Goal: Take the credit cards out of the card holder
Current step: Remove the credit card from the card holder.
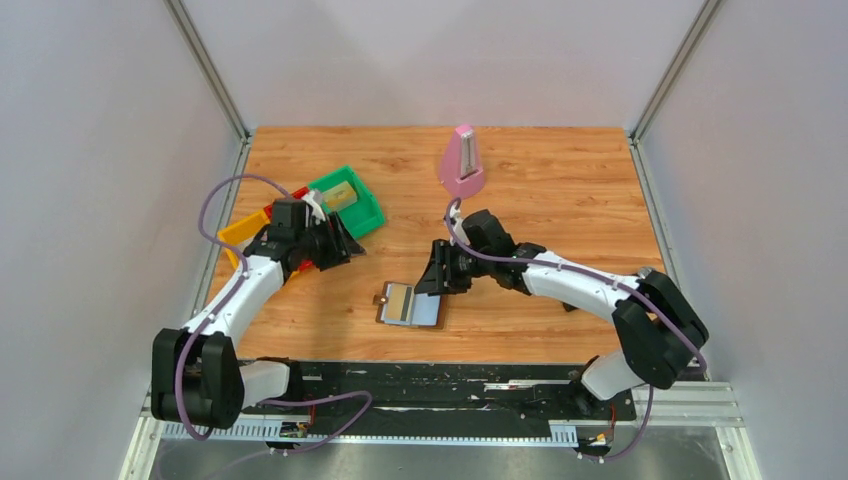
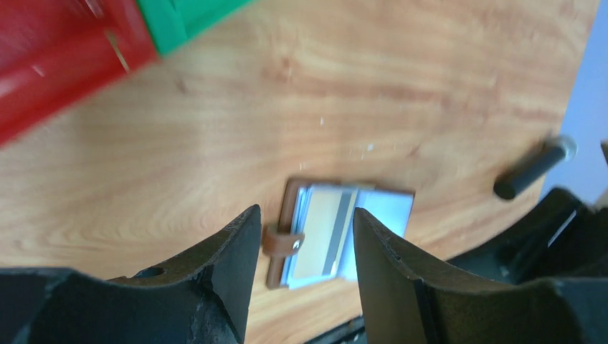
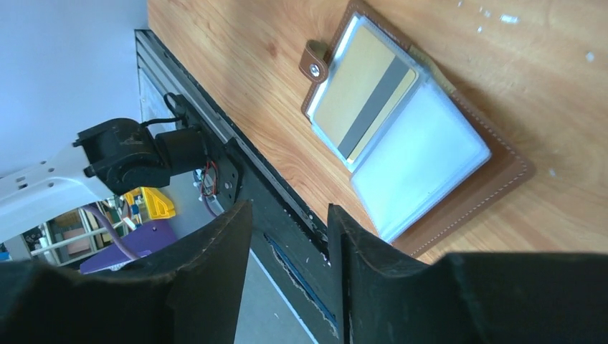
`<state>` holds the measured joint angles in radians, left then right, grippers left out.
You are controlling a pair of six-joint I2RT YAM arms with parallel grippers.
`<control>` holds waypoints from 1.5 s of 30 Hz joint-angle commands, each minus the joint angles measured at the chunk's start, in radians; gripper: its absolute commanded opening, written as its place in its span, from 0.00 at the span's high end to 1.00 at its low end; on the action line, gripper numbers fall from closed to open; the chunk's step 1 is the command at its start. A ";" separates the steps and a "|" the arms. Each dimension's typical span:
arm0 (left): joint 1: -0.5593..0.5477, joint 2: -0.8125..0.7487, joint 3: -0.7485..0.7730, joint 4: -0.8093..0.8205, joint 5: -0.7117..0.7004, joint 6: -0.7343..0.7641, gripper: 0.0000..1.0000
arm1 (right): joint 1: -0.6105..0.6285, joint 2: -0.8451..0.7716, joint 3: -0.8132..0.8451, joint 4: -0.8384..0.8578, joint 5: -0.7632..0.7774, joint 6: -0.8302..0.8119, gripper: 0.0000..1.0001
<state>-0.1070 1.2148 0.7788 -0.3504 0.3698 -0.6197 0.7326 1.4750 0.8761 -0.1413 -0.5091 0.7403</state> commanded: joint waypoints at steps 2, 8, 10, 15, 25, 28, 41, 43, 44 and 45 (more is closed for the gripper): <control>-0.028 -0.050 -0.097 0.017 0.150 0.049 0.43 | 0.042 0.072 0.035 0.070 0.061 0.095 0.62; -0.072 -0.015 -0.119 -0.003 0.168 0.095 0.45 | 0.060 0.143 0.056 0.108 0.088 0.147 0.70; -0.095 -0.010 -0.133 0.009 0.164 0.084 0.45 | 0.062 0.166 0.069 0.111 0.099 0.155 0.70; -0.142 0.011 -0.181 0.089 0.175 0.047 0.46 | 0.064 0.216 0.090 0.120 0.101 0.155 0.70; -0.183 0.080 -0.218 0.192 0.207 0.015 0.53 | 0.070 0.332 0.121 0.123 0.096 0.150 0.69; -0.192 0.110 -0.222 0.213 0.207 0.015 0.55 | 0.070 0.350 0.113 0.114 0.111 0.152 0.69; -0.197 0.258 -0.275 0.404 0.292 -0.031 0.64 | 0.068 0.366 0.096 0.094 0.166 0.140 0.68; -0.197 0.278 -0.286 0.421 0.299 -0.037 0.67 | 0.069 0.361 0.092 0.105 0.171 0.136 0.68; -0.197 0.287 -0.289 0.423 0.299 -0.038 0.68 | 0.068 0.357 0.087 0.112 0.174 0.133 0.69; -0.197 0.291 -0.291 0.424 0.299 -0.034 0.68 | 0.068 0.354 0.080 0.119 0.177 0.130 0.69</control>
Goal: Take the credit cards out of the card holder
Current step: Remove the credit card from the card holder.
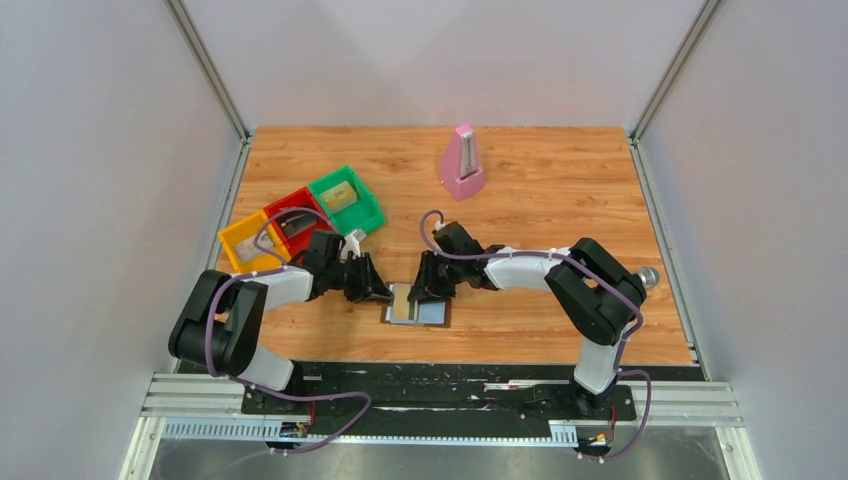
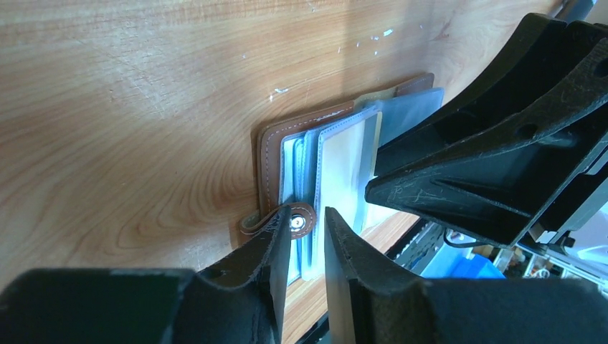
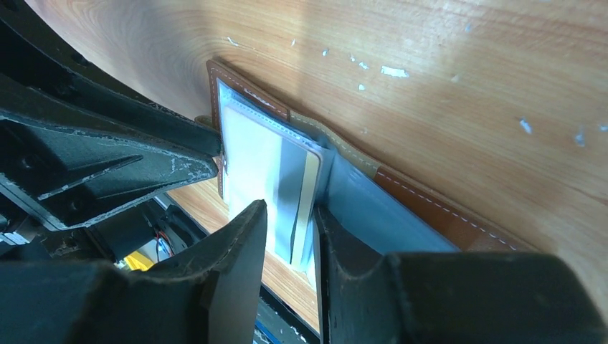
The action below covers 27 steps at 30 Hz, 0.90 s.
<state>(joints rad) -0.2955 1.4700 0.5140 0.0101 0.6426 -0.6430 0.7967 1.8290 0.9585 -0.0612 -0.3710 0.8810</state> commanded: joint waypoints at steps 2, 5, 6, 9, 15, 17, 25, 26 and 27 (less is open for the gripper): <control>-0.008 0.041 -0.032 0.064 0.024 -0.007 0.70 | 0.004 -0.007 -0.015 0.052 0.037 -0.013 0.70; -0.008 0.043 -0.041 0.064 0.018 -0.004 0.73 | 0.003 -0.020 -0.036 0.112 0.023 -0.011 0.75; -0.008 0.042 -0.044 0.064 0.017 -0.005 0.73 | 0.003 -0.024 -0.043 0.124 0.019 -0.011 0.78; -0.008 0.041 -0.046 0.060 0.011 -0.006 0.74 | 0.003 -0.033 -0.054 0.144 0.012 -0.012 0.85; -0.009 0.047 -0.044 0.055 0.007 -0.007 0.78 | -0.010 -0.049 -0.098 0.233 -0.042 0.001 0.90; -0.010 0.049 -0.043 0.054 0.006 -0.006 0.81 | -0.013 -0.052 -0.107 0.259 -0.058 0.005 0.89; -0.013 0.061 -0.044 0.053 0.004 -0.006 0.87 | -0.025 -0.046 -0.143 0.375 -0.128 0.041 0.89; -0.013 0.061 -0.044 0.053 0.003 -0.007 0.87 | -0.026 -0.047 -0.145 0.382 -0.130 0.042 0.89; -0.014 0.060 -0.045 0.053 0.003 -0.006 0.87 | -0.027 -0.049 -0.148 0.385 -0.131 0.043 0.89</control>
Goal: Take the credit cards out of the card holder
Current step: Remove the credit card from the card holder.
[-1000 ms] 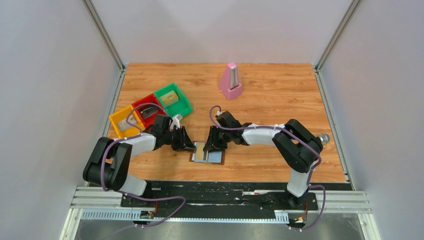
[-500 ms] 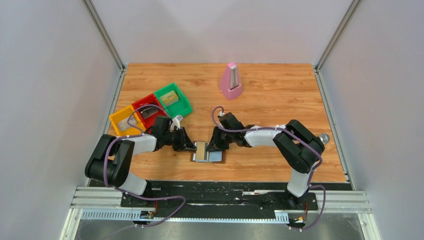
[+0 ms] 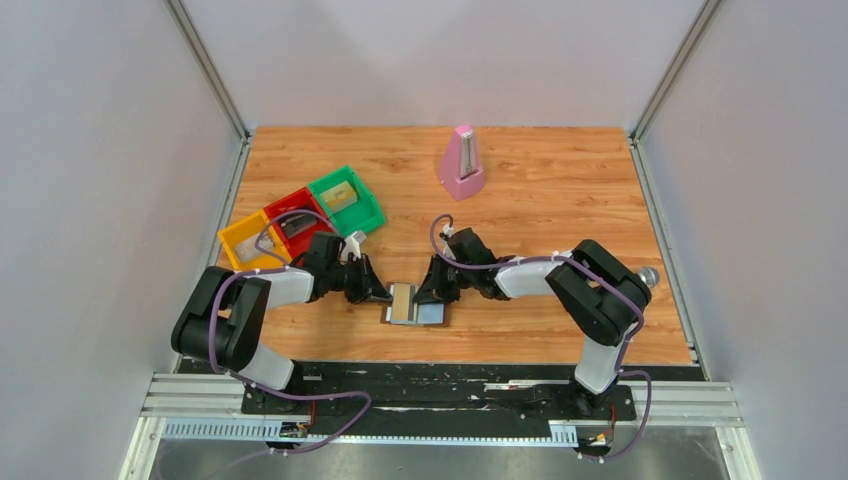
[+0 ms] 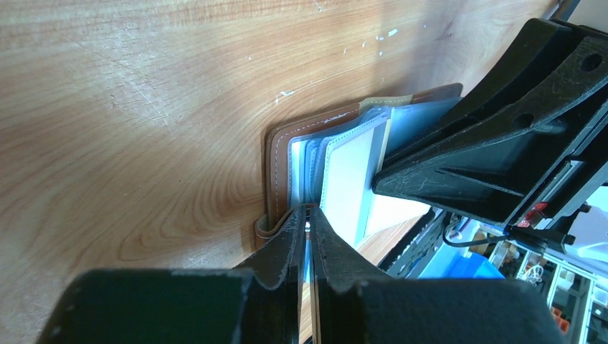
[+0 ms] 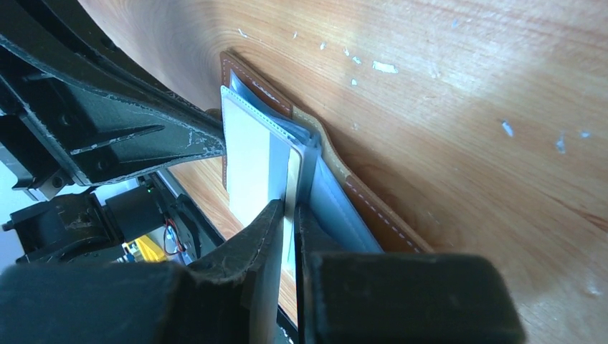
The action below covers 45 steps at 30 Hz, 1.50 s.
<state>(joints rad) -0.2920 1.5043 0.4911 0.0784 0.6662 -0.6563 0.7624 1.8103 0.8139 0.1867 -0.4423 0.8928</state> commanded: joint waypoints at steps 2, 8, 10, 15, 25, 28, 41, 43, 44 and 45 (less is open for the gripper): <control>-0.018 0.025 -0.021 -0.018 -0.023 0.006 0.87 | 0.007 -0.035 -0.008 0.146 -0.063 0.029 0.93; -0.019 0.023 -0.014 -0.047 -0.059 0.009 0.86 | -0.001 -0.058 -0.038 0.147 -0.071 0.023 1.00; -0.019 0.025 -0.006 -0.068 -0.092 0.015 0.86 | -0.005 -0.069 -0.047 0.116 -0.056 0.008 1.00; -0.019 0.027 0.006 -0.125 -0.128 0.026 0.85 | -0.039 -0.098 -0.092 0.082 -0.055 -0.007 1.00; -0.020 0.035 0.008 -0.143 -0.172 0.017 0.85 | -0.076 -0.084 -0.056 0.018 -0.153 -0.092 0.94; -0.019 0.047 0.005 -0.132 -0.170 0.009 0.85 | -0.086 -0.070 -0.030 -0.024 -0.170 -0.129 0.92; -0.018 0.036 0.007 -0.128 -0.166 -0.014 0.83 | -0.123 -0.091 -0.030 -0.076 -0.203 -0.178 1.00; -0.019 0.029 0.016 -0.141 -0.165 -0.011 0.83 | -0.130 -0.093 -0.034 -0.089 -0.200 -0.181 1.00; -0.018 0.023 0.024 -0.147 -0.166 -0.008 0.83 | -0.136 -0.096 -0.037 -0.097 -0.196 -0.183 1.00; -0.019 0.018 0.027 -0.160 -0.169 -0.005 0.82 | -0.139 -0.101 -0.037 -0.105 -0.190 -0.187 1.00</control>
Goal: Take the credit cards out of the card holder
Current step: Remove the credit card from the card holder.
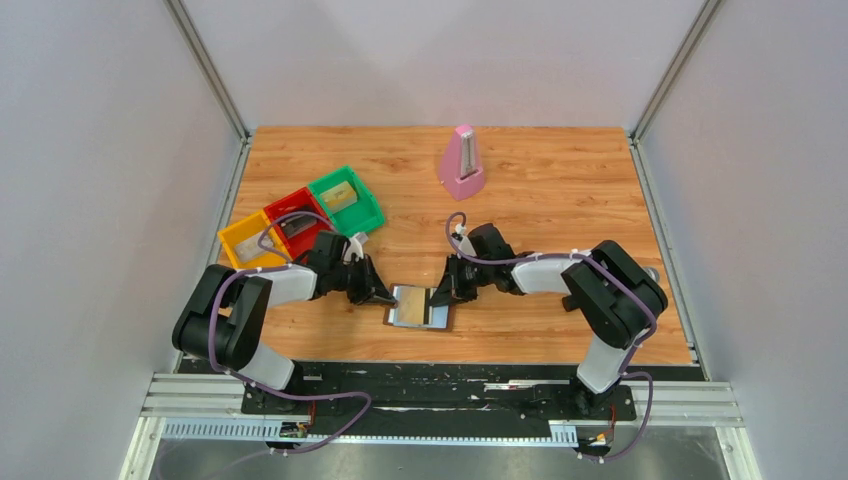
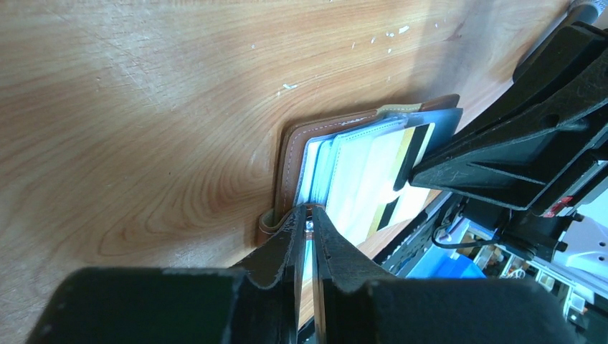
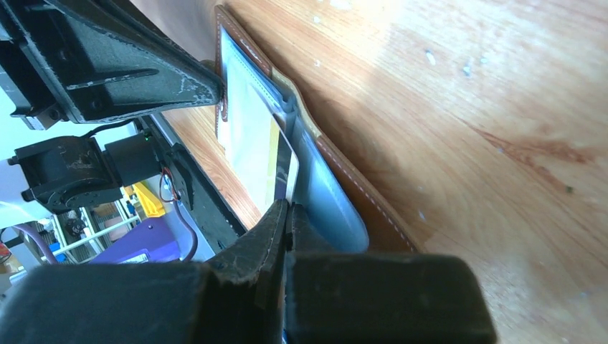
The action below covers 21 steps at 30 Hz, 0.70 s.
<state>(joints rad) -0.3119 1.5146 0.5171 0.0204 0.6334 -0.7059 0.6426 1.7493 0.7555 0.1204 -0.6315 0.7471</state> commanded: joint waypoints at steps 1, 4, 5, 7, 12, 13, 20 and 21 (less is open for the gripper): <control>0.001 -0.002 0.007 -0.108 -0.138 0.046 0.82 | -0.021 -0.046 0.021 -0.051 0.006 -0.045 1.00; 0.001 -0.021 0.019 -0.128 -0.140 0.051 0.81 | -0.023 -0.073 0.022 -0.088 0.034 -0.056 1.00; 0.000 -0.028 0.027 -0.132 -0.140 0.051 0.81 | -0.025 -0.082 0.025 -0.103 0.044 -0.058 1.00; 0.001 -0.036 0.037 -0.142 -0.138 0.051 0.81 | -0.027 -0.095 0.027 -0.131 0.070 -0.063 1.00; 0.001 -0.056 0.057 -0.163 -0.124 0.051 0.78 | -0.033 -0.131 0.018 -0.178 0.111 -0.074 1.00; 0.000 -0.066 0.061 -0.165 -0.123 0.050 0.76 | -0.035 -0.139 0.019 -0.187 0.118 -0.077 1.00; 0.000 -0.137 0.122 -0.227 -0.096 0.063 0.67 | -0.035 -0.228 0.037 -0.242 0.151 -0.141 1.00; 0.001 -0.145 0.131 -0.246 -0.091 0.068 0.66 | -0.035 -0.245 0.039 -0.245 0.160 -0.155 1.00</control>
<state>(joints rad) -0.3134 1.4277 0.5777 -0.1673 0.5457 -0.6773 0.6121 1.5852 0.7567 -0.0933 -0.5179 0.6678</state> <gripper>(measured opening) 0.326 0.010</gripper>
